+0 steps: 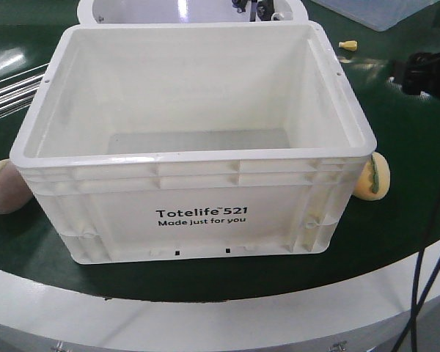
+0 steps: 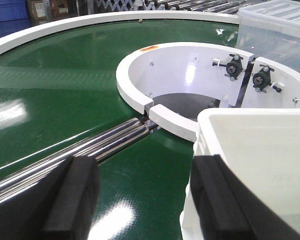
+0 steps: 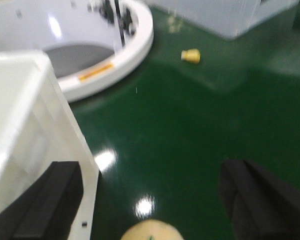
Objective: Place moving items into box and shelve
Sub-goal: 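Lower the right gripper onto the yellow plush toy and close, then lower the left gripper onto the pink plush toy and close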
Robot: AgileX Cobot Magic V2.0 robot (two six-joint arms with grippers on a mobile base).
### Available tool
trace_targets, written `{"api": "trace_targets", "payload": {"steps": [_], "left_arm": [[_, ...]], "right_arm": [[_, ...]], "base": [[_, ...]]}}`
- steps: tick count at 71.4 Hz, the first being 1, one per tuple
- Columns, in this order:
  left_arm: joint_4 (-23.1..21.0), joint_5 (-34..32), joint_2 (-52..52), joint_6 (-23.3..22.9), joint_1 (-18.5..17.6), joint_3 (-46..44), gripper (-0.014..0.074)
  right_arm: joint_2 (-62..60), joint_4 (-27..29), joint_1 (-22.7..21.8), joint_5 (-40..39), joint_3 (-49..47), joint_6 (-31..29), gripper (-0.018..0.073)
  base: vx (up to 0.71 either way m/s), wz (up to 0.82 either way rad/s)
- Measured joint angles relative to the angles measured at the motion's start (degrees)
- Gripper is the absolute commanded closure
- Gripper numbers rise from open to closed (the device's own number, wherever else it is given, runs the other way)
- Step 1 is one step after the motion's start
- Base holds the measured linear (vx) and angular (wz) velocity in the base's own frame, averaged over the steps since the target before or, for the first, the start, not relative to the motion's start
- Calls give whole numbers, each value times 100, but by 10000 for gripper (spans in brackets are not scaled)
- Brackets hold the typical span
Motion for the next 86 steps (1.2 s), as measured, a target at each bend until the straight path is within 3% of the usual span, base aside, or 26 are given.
{"api": "trace_targets", "payload": {"steps": [31,71,86], "left_arm": [[5,0,11,0,0,0,76],[5,5,11,0,0,0,76],[5,5,11,0,0,0,76]], "right_arm": [[1403,375,0,344,0,-132,-32],[2152,374,0,674,-30,-132,-31],[2440,385,0,626,-30,-132,21]], "base": [[0,0],[0,0],[0,0]]}}
